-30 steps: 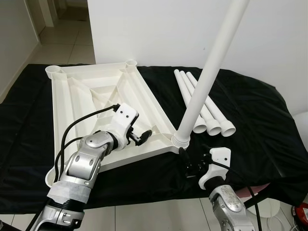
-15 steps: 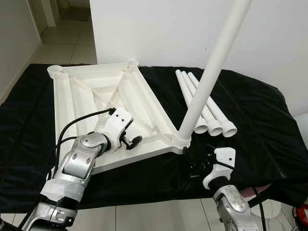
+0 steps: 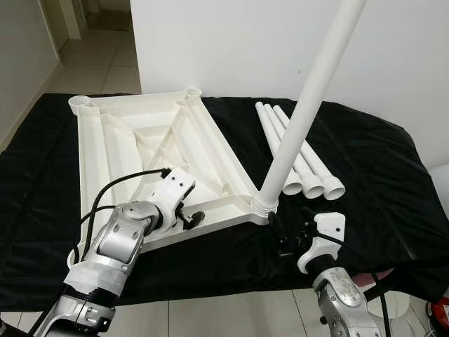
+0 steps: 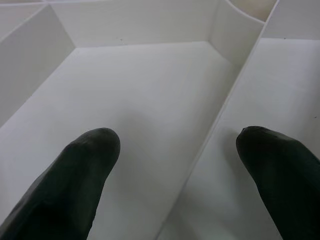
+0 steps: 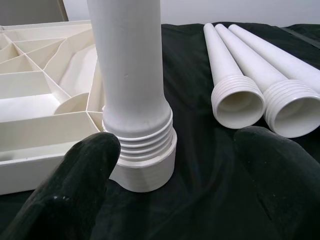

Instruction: Building children table

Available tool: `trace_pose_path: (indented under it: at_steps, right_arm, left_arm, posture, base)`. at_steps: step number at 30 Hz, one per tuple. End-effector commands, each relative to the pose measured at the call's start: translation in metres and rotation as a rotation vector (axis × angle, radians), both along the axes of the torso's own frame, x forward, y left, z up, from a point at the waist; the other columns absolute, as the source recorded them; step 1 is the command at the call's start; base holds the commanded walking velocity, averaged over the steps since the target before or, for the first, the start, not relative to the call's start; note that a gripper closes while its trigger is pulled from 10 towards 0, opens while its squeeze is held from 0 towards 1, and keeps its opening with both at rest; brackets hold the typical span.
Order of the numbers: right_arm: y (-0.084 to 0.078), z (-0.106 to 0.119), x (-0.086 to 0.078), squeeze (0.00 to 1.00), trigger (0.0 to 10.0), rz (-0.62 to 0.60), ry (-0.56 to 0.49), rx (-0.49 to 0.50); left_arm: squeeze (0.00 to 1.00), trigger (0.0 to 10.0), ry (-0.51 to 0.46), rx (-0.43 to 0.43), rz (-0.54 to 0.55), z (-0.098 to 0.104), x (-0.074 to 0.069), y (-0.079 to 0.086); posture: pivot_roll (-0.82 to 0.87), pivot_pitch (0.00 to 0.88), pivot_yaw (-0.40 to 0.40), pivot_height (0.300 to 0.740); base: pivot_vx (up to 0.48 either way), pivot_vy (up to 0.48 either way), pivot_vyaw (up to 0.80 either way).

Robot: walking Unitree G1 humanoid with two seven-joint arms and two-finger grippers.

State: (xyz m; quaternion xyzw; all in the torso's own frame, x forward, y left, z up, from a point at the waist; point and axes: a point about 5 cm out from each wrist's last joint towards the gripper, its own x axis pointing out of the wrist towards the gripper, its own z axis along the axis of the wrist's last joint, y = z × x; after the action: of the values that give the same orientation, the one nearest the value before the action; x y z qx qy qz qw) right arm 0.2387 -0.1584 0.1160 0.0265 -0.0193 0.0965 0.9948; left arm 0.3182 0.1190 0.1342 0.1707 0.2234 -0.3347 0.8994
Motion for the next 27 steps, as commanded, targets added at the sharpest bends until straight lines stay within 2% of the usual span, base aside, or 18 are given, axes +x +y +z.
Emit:
trace_pose_path:
  at_steps: [1,4,12,13,14,16,19,21,22,27]
  right_arm:
    - [-0.003,0.002,0.002,0.0,10.0,-0.008,-0.006,-0.012]
    - [-0.002,0.004,0.004,0.0,10.0,-0.008,-0.011,-0.015]
    - [-0.002,0.005,0.005,0.0,10.0,-0.015,-0.017,-0.016]
    - [-0.003,0.006,0.005,0.0,10.0,-0.018,-0.019,-0.016]
    - [-0.003,0.006,0.005,0.0,10.0,-0.018,-0.019,-0.016]
    - [-0.003,0.006,0.006,0.0,10.0,-0.021,-0.021,-0.015]
    - [-0.003,0.007,0.007,0.0,10.0,-0.025,-0.024,-0.013]
    - [-0.003,0.008,0.008,0.0,10.0,-0.029,-0.026,-0.012]
    - [-0.004,0.008,0.009,0.0,10.0,-0.034,-0.029,-0.013]
    - [-0.005,0.009,0.012,0.0,10.0,-0.045,-0.037,-0.015]
  left_arm:
    - [0.0,10.0,0.003,0.04,0.1,-0.005,0.006,0.001]
    - [0.0,10.0,0.017,0.021,0.206,-0.005,0.017,0.0]
    - [0.0,10.0,0.023,0.013,0.272,-0.003,0.025,0.001]
    - [0.0,7.9,0.022,0.016,0.275,-0.004,0.026,0.0]
    - [0.0,7.9,0.022,0.016,0.275,-0.004,0.026,0.0]
    - [0.0,1.3,0.007,0.036,0.273,-0.004,0.029,0.0]
    - [0.0,1.3,0.005,0.05,0.267,-0.005,0.03,0.0]
    - [0.0,1.7,0.006,0.061,0.264,-0.006,0.03,-0.001]
    - [0.0,0.0,0.008,0.066,0.261,-0.007,0.03,-0.001]
    - [0.0,0.0,0.011,0.093,0.278,-0.012,0.03,0.005]
  posture:
    - [-0.07,0.0,-0.062,0.74]
    - [-0.07,0.0,-0.062,0.74]
    - [-0.08,0.0,-0.056,0.74]
    - [-0.08,0.0,-0.055,0.74]
    - [-0.08,0.0,-0.055,0.74]
    - [-0.08,0.0,-0.052,0.74]
    - [-0.09,0.0,-0.048,0.74]
    - [-0.08,0.0,-0.047,0.74]
    - [-0.08,0.0,-0.046,0.74]
    - [-0.08,0.0,-0.041,0.74]
  base:
    - [0.0,0.0,0.0]
    - [0.0,0.0,0.0]
    - [0.0,0.0,0.0]
    - [0.0,0.0,0.0]
    - [0.0,0.0,0.0]
    - [0.0,0.0,0.0]
    - [0.0,0.0,0.0]
    - [0.0,0.0,0.0]
    - [0.0,0.0,0.0]
    - [0.0,0.0,0.0]
